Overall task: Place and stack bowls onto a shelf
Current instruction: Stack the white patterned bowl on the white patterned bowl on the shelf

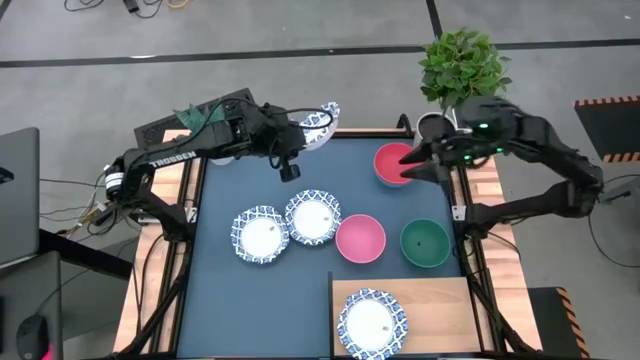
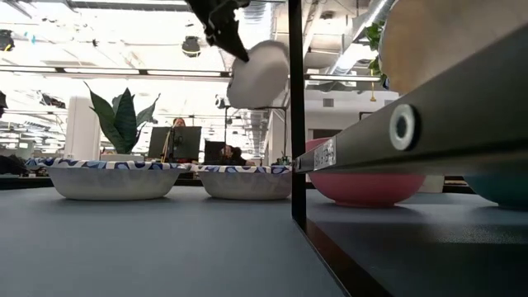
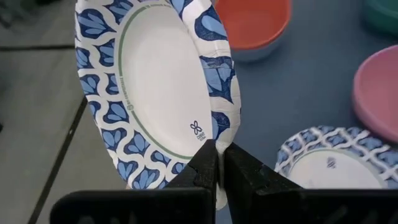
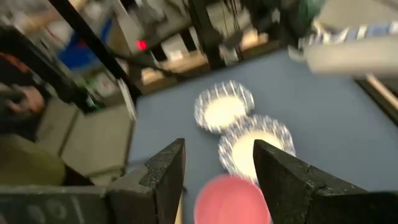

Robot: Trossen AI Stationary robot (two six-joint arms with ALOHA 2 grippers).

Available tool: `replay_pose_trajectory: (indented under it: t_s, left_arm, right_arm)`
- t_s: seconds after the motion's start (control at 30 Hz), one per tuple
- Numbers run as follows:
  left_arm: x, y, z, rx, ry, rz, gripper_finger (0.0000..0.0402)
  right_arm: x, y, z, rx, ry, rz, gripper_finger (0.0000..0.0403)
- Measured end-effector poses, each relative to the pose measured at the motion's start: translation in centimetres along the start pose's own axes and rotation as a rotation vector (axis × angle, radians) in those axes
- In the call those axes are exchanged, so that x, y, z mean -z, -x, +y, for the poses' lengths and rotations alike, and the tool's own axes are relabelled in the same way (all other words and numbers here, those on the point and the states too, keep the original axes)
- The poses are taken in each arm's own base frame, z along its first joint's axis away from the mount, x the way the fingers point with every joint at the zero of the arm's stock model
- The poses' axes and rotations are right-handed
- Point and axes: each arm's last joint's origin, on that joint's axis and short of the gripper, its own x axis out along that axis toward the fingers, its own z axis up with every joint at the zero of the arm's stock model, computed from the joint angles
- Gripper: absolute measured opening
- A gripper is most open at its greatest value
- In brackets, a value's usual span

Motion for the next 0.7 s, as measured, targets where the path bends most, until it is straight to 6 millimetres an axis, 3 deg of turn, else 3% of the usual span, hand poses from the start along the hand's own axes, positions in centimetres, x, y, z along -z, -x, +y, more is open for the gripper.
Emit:
replay_pose_trajectory:
  t_s: [0.37, 0.7]
  left_arm:
    - [-1.6, 1.0, -2.8, 0.077, -0.059, -0.094, 0.0002]
    - [-2.7, 2.1, -6.6, 0.161, -0.161, -0.174, 0.0002]
  right_arm:
    - [0.0, 4.1, 2.9, -0.173, -0.023, -0.192, 0.0214]
    - [0.3, 5.3, 4.7, -0.326, -0.047, -0.205, 0.0214]
